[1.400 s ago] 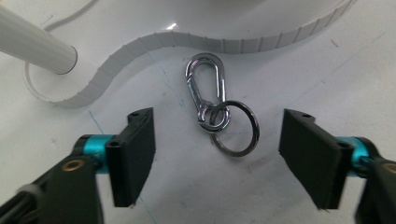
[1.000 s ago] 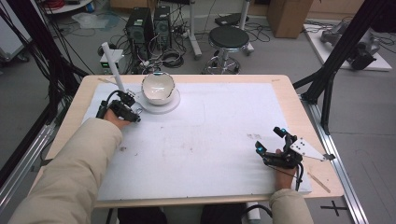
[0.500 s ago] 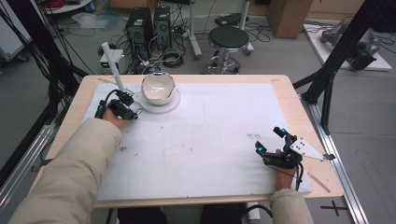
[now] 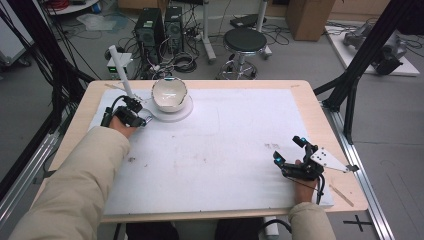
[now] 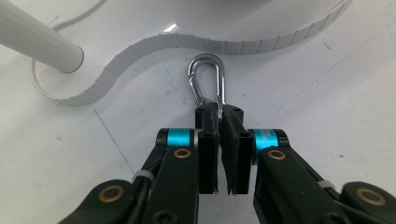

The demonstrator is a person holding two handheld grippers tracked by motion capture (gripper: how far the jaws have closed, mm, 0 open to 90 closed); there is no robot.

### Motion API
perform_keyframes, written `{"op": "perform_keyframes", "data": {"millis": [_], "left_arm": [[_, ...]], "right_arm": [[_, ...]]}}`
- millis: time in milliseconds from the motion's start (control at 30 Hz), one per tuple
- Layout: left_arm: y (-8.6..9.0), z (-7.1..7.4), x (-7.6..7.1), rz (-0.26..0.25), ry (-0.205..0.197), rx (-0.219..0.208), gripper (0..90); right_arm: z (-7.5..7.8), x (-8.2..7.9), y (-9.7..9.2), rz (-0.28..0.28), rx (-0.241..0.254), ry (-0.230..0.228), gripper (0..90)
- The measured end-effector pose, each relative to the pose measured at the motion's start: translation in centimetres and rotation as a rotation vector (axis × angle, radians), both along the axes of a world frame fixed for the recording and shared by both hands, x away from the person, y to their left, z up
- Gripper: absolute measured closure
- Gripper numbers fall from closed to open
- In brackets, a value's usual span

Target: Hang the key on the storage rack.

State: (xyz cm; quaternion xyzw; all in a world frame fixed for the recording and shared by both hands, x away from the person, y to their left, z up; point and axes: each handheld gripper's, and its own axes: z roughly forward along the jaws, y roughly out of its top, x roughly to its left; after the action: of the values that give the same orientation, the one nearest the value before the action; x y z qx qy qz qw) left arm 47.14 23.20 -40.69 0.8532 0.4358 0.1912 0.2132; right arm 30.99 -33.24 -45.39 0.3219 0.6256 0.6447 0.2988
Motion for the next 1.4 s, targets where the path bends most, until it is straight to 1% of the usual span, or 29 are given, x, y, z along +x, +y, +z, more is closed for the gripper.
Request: {"op": "perform_keyframes", "data": {"millis": [100,367,400,567,633,733,767,800,833,933,1000,1067,1133,1167,1200,1233,1267,1333,1400], "left_arm": [[0.1,0.1,0.0,-0.004,0.004,0.002,83.5],[0.1,0.1,-0.1,-0.002,0.005,-0.004,87.3],[0.1,0.2,-0.1,0.002,0.011,-0.005,87.5],[0.2,0.2,-0.1,0.001,0.016,-0.006,88.2],[0.2,0.2,-0.1,0.008,0.02,-0.022,88.3],[0.3,0.3,-0.2,0.005,0.019,-0.026,88.4],[0.5,0.5,-0.2,0.004,0.021,-0.045,88.5],[0.5,0.5,-0.2,0.004,0.021,-0.045,88.5],[0.7,0.7,-0.3,-0.014,0.022,-0.068,88.5],[1.0,1.0,-0.5,-0.046,0.02,-0.085,88.5],[1.0,1.3,-0.7,-0.064,0.006,-0.089,88.6],[1.0,1.7,-0.9,-0.087,-0.008,-0.115,88.6],[1.1,1.9,-1.0,-0.096,-0.014,-0.122,88.6],[1.2,2.4,-1.3,-0.119,-0.028,-0.145,88.6],[1.3,2.6,-1.4,-0.133,-0.034,-0.157,88.6],[1.3,2.6,-1.4,-0.133,-0.034,-0.157,88.6],[1.4,3.0,-1.6,-0.15,-0.043,-0.17,88.6],[1.7,3.8,-2.0,-0.178,-0.073,-0.239,88.6],[1.9,4.3,-2.3,-0.195,-0.095,-0.281,88.6]], "right_arm": [[0.0,0.0,0.0,0.0,0.0,0.0,1.3],[0.0,0.0,0.0,0.0,-0.004,-0.001,1.3],[0.0,0.0,0.0,0.0,-0.004,-0.001,1.3],[0.0,0.0,0.0,0.0,-0.003,-0.001,1.3],[0.0,0.0,0.0,0.0,-0.001,0.0,1.3],[0.0,0.0,0.0,0.0,0.0,0.001,1.3],[0.0,0.0,0.0,0.0,0.0,0.001,1.3],[0.0,0.0,0.0,0.001,0.002,0.006,1.3],[0.0,0.0,0.0,0.0,0.003,0.008,1.3],[0.0,0.0,0.0,0.0,-0.001,0.0,1.3],[0.0,0.0,0.0,0.0,-0.004,0.0,1.3],[0.0,-0.1,0.0,0.001,-0.003,0.008,1.3],[0.0,-0.1,0.1,-0.001,-0.006,0.006,1.3],[0.0,-0.1,0.1,0.0,-0.005,0.006,1.3],[0.0,-0.1,0.1,0.0,-0.005,0.006,1.3],[0.0,-0.1,0.1,0.0,-0.006,0.004,1.3],[0.0,-0.1,0.1,0.0,-0.006,0.005,1.3],[0.0,-0.1,0.1,0.001,-0.008,0.004,1.3],[0.0,-0.1,0.1,0.002,-0.01,0.003,1.3]]}}
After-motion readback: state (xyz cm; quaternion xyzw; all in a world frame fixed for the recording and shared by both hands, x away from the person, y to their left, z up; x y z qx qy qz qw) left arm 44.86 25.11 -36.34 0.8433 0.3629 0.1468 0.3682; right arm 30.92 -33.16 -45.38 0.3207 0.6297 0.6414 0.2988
